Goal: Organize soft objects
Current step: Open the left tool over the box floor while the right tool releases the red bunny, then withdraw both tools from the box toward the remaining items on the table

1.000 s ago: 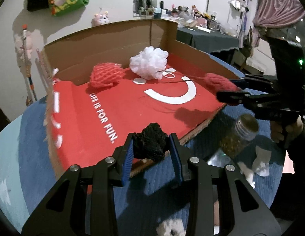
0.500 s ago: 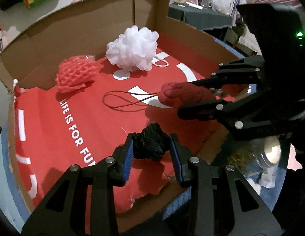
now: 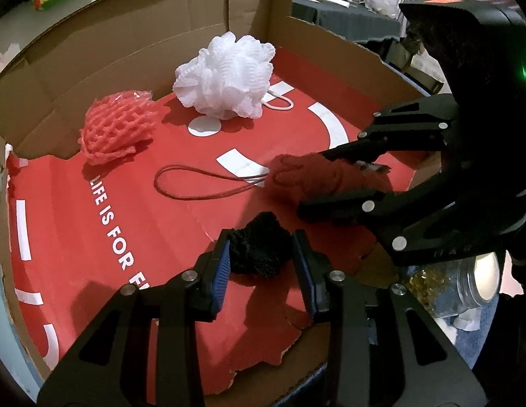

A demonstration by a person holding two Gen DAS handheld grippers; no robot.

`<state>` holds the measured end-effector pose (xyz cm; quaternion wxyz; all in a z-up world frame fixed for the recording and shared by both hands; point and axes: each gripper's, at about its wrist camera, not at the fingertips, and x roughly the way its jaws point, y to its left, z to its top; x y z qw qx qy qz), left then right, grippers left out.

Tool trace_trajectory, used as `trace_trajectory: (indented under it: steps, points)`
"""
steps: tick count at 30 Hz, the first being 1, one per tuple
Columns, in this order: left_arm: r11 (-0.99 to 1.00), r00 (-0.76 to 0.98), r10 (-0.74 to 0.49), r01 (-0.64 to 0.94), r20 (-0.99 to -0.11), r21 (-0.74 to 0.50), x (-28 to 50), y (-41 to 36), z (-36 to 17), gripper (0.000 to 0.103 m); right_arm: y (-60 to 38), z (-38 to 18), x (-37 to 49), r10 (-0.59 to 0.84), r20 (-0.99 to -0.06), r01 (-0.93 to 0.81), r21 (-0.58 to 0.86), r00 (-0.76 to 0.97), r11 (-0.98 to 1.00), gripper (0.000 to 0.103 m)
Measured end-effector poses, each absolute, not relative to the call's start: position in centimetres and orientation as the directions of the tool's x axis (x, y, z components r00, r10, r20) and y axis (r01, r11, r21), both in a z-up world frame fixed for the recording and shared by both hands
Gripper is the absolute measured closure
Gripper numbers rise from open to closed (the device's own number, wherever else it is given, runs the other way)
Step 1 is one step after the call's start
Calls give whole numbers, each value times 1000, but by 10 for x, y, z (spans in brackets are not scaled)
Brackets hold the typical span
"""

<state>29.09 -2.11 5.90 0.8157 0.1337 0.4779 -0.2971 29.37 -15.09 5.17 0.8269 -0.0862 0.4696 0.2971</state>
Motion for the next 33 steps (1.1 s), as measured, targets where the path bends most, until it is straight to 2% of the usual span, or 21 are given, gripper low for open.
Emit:
trace_trajectory:
  steps: [10,13,15,21,23,27,33]
  points:
    - [782,369,-363,620,-856,-64,289,-20,58,66,-149,48,294,405,-832,-583,126,378,803,60]
    - [781,378,-356,622,-854,-50,291,-23,57,57,-149,49,294,407,-832,-583,128,377,802,60]
    - [777,387,-359,628,-849,-42,290,-24,57,45,-150,49,293,407,-832,-584,127,377,801,59]
    - [776,399,-366,629,-841,-39,288,-25,58,44,-154,50,292,411,-832,-579,137,374,804,52]
    - [781,406,-362,624,-839,-34,288,-24,59,44,-156,50,293,413,-829,-572,142,377,808,43]
    - [795,423,-366,606,-829,-41,286,-18,65,34,-160,55,294,415,-822,-564,143,391,813,40]
    - [827,482,-401,556,-779,-82,268,-5,88,31,-174,85,279,429,-777,-535,143,461,833,24]
